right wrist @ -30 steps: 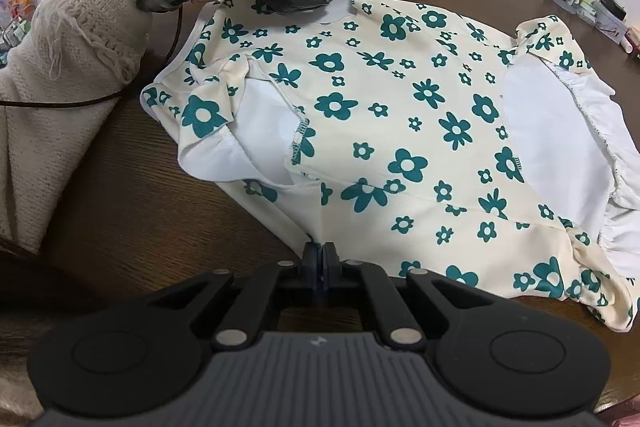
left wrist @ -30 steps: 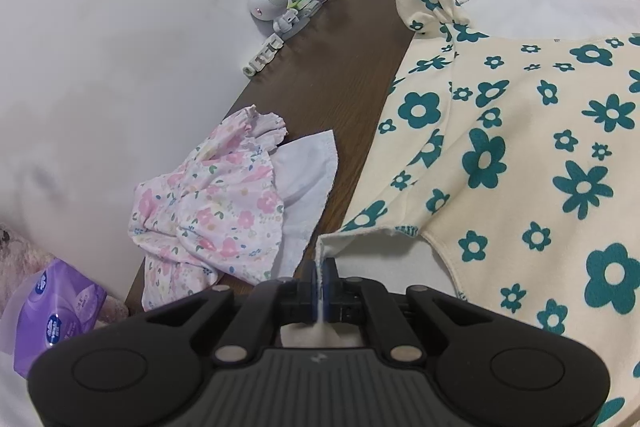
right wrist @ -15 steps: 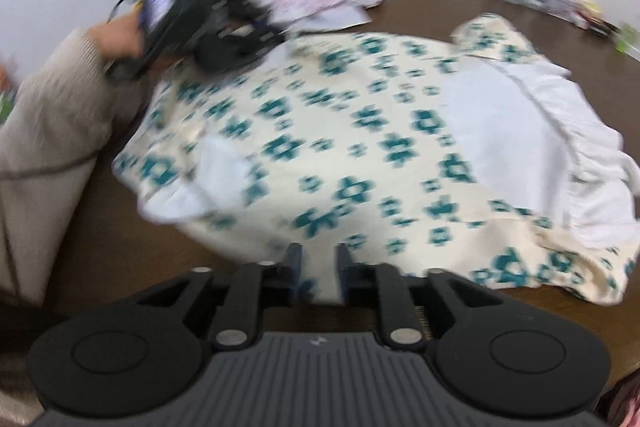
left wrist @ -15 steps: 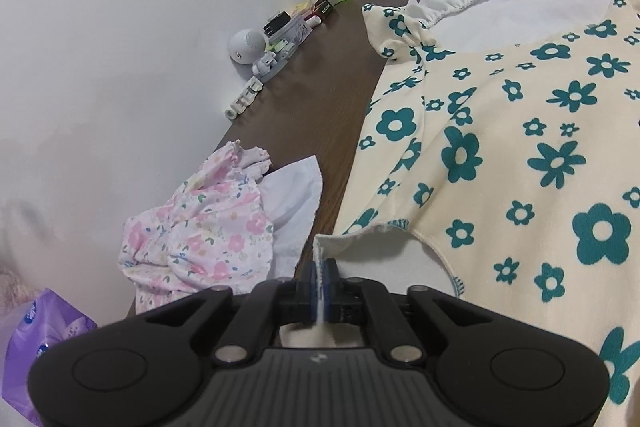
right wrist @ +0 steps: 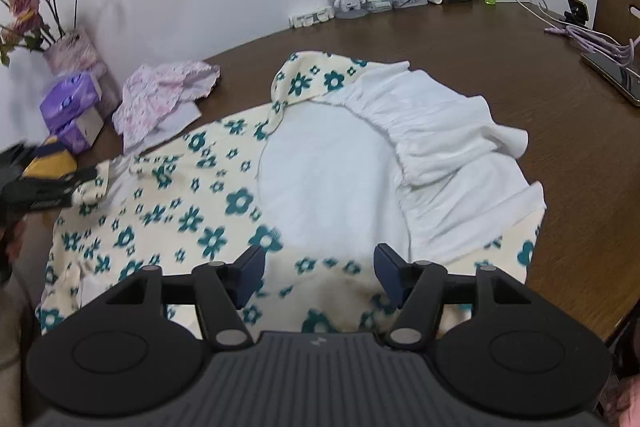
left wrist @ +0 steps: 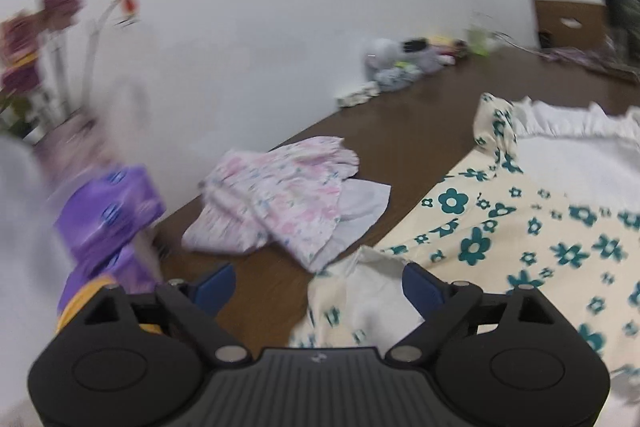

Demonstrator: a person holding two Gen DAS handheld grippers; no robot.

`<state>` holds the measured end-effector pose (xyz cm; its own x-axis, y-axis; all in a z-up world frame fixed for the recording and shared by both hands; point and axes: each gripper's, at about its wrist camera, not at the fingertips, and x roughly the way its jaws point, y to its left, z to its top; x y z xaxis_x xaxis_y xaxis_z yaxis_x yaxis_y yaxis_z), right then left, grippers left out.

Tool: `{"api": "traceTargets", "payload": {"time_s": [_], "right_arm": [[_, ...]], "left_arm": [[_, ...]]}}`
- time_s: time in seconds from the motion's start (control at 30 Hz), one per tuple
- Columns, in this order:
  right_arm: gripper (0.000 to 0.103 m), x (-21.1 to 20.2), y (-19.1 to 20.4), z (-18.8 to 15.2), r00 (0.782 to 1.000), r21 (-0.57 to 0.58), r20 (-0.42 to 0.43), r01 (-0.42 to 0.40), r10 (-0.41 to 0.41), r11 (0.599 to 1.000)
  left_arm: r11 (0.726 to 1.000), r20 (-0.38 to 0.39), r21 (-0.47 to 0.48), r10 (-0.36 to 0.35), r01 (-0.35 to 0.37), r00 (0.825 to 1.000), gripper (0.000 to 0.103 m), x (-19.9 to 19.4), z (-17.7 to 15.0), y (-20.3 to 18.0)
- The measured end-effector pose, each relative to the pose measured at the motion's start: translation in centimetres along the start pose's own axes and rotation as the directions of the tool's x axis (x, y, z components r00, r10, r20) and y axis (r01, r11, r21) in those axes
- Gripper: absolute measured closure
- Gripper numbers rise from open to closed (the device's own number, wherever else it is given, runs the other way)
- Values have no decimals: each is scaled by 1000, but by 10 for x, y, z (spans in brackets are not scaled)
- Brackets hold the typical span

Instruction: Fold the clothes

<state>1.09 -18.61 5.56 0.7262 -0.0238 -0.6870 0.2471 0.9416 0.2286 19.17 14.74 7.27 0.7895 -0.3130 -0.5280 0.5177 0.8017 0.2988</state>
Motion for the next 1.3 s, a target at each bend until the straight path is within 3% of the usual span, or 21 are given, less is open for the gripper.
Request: {"api": "traceTargets", "payload": {"time_s": [0.1, 0.2, 0.3, 0.4, 0.5, 0.6, 0.7, 0.83, 0.97, 1.1, 1.2, 1.3], "right_arm": [[34, 7, -6, 3, 1000, -20, 10, -4, 4, 1000], [34, 11, -13, 5, 1000, -27, 12, -7, 8, 1000], [34, 14, -25, 5, 1000, -8, 5, -15, 15, 1000], [34, 17, -33, 3, 1000, 3, -1, -31, 31, 1000], [32, 18, -36, 1, 999, -7, 4, -51, 51, 999], [26, 15, -36, -1, 996, -28, 13, -82, 83, 996], [20, 12, -36, -3, 993, -55, 24, -117, 119, 992], [2, 9, -37, -9, 987, -103, 31, -156, 160, 982], [0, 7, -38, -10, 980, -159, 30, -189, 196, 969], [0, 11, -33, 6, 971, -253, 18, -224, 236, 941], [0, 23, -21, 30, 966, -330, 11, -240, 258, 913], [0, 53, -8, 55, 976, -363, -6, -205, 217, 909]], "left_arm": [[998, -9, -61, -28, 28, 1000, 13, -24, -4, -11], [997, -5, -60, -47, 47, 999, 12, -45, -10, -31], [999, -10, -43, -31, 30, 999, 12, -60, -20, -59], [993, -34, -115, -19, 15, 999, 12, -71, -28, -79], [967, -57, -254, -23, 8, 998, 12, -82, -37, -93], [919, -50, -395, -17, -4, 999, 10, -97, -48, -113], [882, -22, -472, 8, -17, 1000, 4, -113, -56, -134], [867, -39, -492, 75, -84, 996, 1, -125, -64, -163], [847, -74, -515, 108, -130, 991, 1, -129, -65, -171], [825, -113, -536, 140, -179, 984, 0, -117, -50, -156], [787, -159, -571, 173, -234, 972, 0, -96, -35, -136], [750, -224, -594, 194, -291, 955, 0, -64, -22, -119]]}}
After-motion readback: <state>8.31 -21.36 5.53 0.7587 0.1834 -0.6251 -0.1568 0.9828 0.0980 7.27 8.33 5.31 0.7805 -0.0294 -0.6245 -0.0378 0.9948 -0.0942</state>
